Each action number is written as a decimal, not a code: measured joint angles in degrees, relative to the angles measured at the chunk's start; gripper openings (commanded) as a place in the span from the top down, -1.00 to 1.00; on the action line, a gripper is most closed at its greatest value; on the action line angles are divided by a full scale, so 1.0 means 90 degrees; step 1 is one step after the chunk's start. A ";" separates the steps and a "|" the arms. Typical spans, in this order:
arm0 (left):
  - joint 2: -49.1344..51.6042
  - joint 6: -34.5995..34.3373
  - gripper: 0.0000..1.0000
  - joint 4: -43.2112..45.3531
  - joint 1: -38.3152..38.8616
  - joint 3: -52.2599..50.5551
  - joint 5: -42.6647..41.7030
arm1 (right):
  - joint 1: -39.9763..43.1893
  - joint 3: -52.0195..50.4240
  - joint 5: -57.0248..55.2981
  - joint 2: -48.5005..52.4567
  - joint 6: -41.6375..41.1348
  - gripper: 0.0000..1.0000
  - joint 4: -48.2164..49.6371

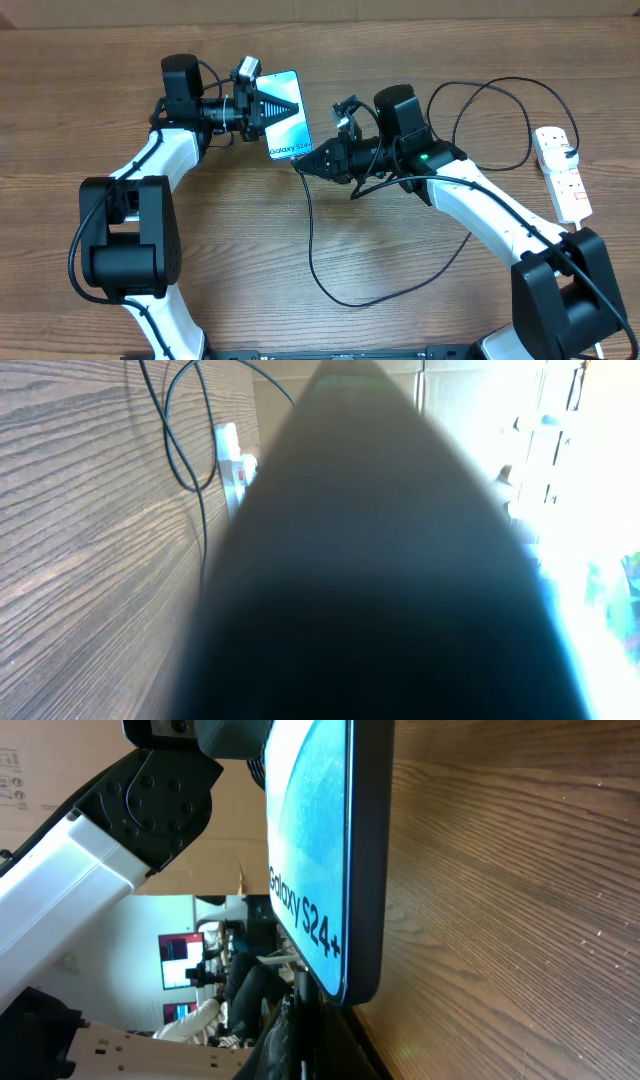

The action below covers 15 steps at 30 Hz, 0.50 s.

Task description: Plug charger to phone and switch on socket

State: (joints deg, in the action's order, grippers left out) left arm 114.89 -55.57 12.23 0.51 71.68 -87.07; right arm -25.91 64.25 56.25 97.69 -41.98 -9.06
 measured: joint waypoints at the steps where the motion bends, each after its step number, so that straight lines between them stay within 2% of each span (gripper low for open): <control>1: 0.0000 0.0000 0.92 0.0000 0.0000 0.0000 0.0000 | 0.0000 0.0000 0.0002 0.0000 0.0000 0.93 0.0002; 15: 0.0000 0.0000 0.91 0.0000 0.0000 0.0000 0.0005 | 0.0007 0.0000 -0.0015 0.0000 -0.0002 0.93 -0.0068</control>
State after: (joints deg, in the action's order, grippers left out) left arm 114.89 -55.57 12.23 0.51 71.68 -87.02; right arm -25.85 64.25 56.12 97.69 -42.00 -9.67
